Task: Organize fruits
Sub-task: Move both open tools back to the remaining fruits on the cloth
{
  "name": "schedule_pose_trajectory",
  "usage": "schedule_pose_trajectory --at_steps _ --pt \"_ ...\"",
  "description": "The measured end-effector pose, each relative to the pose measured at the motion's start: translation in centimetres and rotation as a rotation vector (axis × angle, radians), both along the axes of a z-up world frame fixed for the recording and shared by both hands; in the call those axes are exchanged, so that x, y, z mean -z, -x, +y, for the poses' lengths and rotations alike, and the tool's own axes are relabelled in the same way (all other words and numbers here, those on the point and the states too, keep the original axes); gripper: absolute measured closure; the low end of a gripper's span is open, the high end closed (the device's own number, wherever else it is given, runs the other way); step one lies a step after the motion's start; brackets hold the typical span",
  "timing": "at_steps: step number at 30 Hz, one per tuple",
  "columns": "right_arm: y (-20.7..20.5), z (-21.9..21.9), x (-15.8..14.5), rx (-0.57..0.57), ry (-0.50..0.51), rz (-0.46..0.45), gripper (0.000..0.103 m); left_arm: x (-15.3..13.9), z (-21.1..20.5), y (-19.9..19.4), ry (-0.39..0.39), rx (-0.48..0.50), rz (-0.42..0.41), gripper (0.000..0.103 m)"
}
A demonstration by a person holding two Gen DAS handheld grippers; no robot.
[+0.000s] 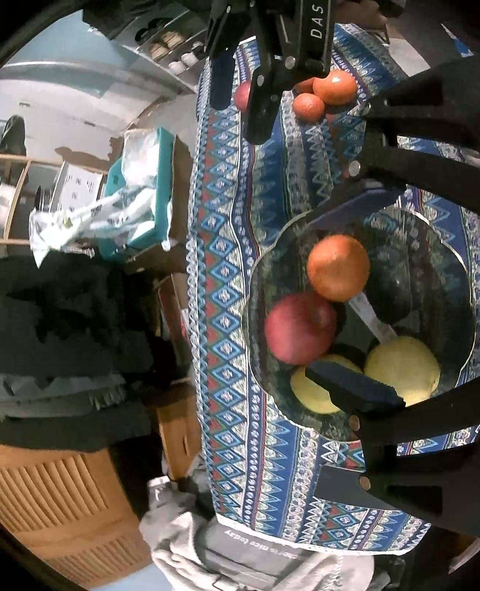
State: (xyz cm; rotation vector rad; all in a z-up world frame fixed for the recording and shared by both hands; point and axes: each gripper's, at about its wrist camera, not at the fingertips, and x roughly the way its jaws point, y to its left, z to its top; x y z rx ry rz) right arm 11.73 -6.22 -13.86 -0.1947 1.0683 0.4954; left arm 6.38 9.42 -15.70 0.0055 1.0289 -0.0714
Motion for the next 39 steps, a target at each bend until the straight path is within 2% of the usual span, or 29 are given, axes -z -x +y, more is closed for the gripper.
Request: schedule_pose_trajectory --at_steps 12,20,28,39 --pt "1.6 -6.4 -0.4 0.070 0.039 0.000 0.028 -0.3 -5.5 -0.1 -0.032 0.098 0.006 0.025" --pt "2.2 -10.8 -0.3 0.137 0.058 0.003 0.028 0.1 -9.9 -0.2 -0.027 0.173 0.024 0.025" --pt "2.8 -15.7 0.9 0.214 0.065 0.027 0.028 1.5 -15.0 -1.0 -0.026 0.259 0.075 0.025" --pt "3.5 -21.4 3.2 0.307 0.051 0.067 0.028 3.6 -20.2 -2.4 -0.003 0.331 0.133 0.025"
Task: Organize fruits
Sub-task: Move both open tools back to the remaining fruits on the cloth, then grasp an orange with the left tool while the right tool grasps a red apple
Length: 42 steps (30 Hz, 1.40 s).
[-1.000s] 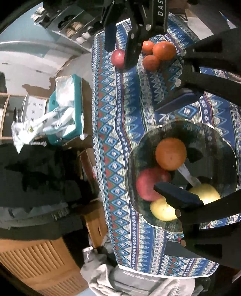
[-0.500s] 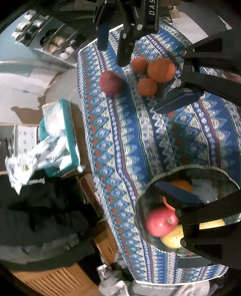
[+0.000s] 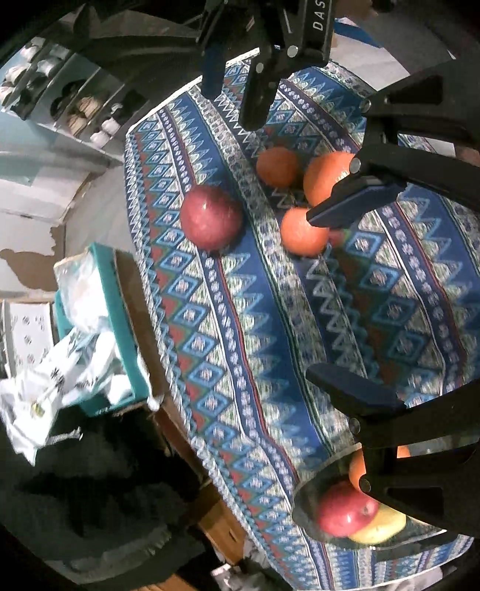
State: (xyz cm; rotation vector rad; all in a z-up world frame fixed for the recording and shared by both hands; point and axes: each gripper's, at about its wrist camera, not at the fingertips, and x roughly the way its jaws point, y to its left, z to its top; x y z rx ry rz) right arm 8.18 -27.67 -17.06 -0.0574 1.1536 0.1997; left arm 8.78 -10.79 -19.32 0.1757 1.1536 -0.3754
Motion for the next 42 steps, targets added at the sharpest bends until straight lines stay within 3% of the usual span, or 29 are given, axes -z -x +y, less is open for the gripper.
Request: schedule_pose_trajectory --at_steps 10,22,26,30,31,32,35,42 --pt "-0.4 -3.2 3.2 0.073 -0.006 0.064 0.028 3.5 -3.4 -1.6 0.028 0.028 0.090 0.025" --pt "-1.0 -3.8 4.6 0.083 -0.004 0.088 0.028 7.2 -5.0 -3.3 0.061 0.023 0.208 0.026" --pt "-1.2 -3.8 4.9 0.085 -0.005 0.094 0.028 8.2 -5.3 -3.1 0.052 0.037 0.233 0.036" --pt "-1.5 -3.4 5.0 0.079 -0.004 0.097 0.028 8.4 -5.2 -3.0 0.088 0.041 0.245 0.047" --pt "-1.5 -3.3 5.0 0.078 -0.004 0.097 0.028 8.4 -5.2 -2.9 0.104 0.047 0.250 0.056" --pt "-1.5 -3.2 5.0 0.076 -0.004 0.097 0.028 8.3 -5.3 -2.8 0.109 0.054 0.250 0.057" --pt "-1.7 -2.9 5.2 0.072 -0.009 0.096 0.028 7.8 -5.8 -2.3 0.056 0.069 0.204 0.058" --pt "-2.8 -1.9 5.3 0.031 -0.051 0.069 0.024 6.0 -3.8 -3.6 0.062 0.017 0.148 0.058"
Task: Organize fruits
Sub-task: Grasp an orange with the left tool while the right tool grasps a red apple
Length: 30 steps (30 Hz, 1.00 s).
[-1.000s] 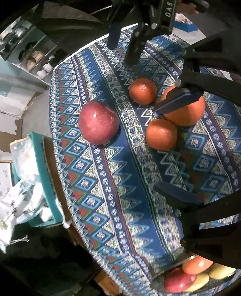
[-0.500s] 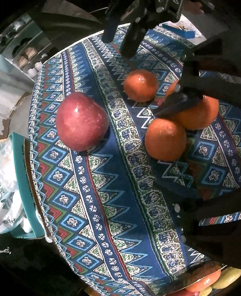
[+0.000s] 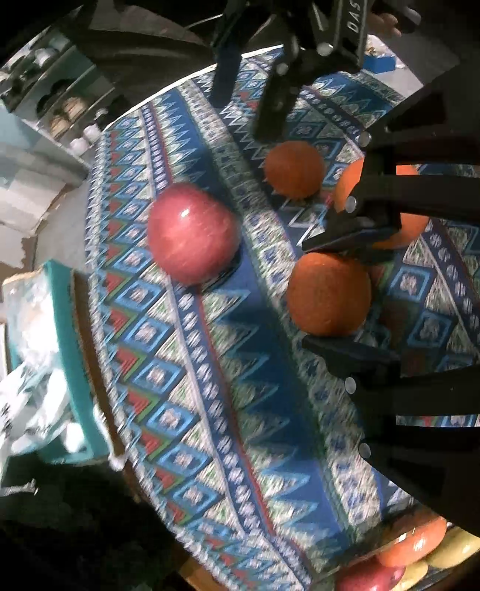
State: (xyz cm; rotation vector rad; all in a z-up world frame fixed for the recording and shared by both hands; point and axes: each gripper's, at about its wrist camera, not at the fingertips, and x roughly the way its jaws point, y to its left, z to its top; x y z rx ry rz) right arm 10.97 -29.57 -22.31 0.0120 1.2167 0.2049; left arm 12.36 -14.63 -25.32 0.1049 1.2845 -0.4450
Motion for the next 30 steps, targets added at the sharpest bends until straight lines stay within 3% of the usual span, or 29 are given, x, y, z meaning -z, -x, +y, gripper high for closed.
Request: schedule_pose_trajectory --at_steps 9,20,30 --pt "-3.4 1.7 0.5 -0.063 -0.054 -0.014 0.021 -1.4 2.7 -1.8 -0.007 -0.064 -0.054 0.058" --pt "-6.0 3.4 4.0 -0.085 -0.047 0.054 0.021 -0.8 4.3 -2.8 -0.011 -0.097 -0.055 0.058" --pt "-7.2 4.1 5.6 -0.080 -0.041 0.058 0.024 -0.3 4.8 -2.9 -0.007 -0.106 -0.039 0.058"
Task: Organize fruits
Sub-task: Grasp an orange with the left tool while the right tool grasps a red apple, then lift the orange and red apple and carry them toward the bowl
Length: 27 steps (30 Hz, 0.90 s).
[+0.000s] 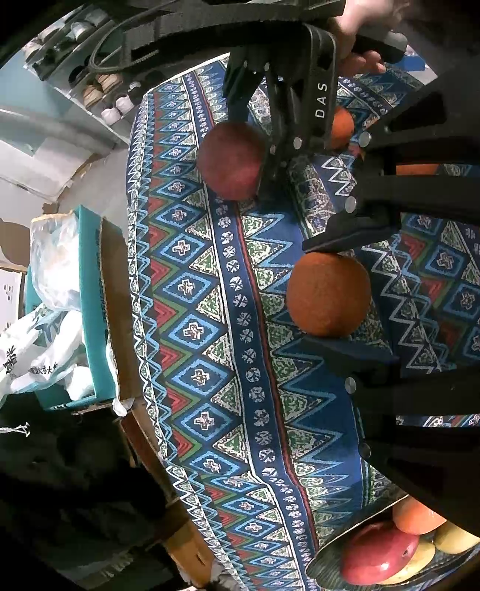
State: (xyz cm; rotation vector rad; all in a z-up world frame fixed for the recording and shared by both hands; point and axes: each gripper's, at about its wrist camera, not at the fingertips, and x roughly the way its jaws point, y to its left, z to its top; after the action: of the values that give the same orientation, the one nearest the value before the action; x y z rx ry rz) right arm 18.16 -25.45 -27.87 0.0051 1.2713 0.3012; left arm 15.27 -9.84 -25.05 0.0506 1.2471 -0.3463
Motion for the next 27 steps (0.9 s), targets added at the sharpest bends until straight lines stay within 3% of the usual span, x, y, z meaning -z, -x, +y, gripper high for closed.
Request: schedule_pose_trajectory --at_steps 13,27 --pt "1.6 0.3 -0.5 0.020 0.045 -0.095 0.025 -1.7 0.9 0.8 0.004 -0.012 -0.042 0.058" --pt "4.6 0.4 -8.1 0.015 0.010 -0.250 0.025 -6.4 1.9 2.5 0.033 -0.032 -0.136 0.058"
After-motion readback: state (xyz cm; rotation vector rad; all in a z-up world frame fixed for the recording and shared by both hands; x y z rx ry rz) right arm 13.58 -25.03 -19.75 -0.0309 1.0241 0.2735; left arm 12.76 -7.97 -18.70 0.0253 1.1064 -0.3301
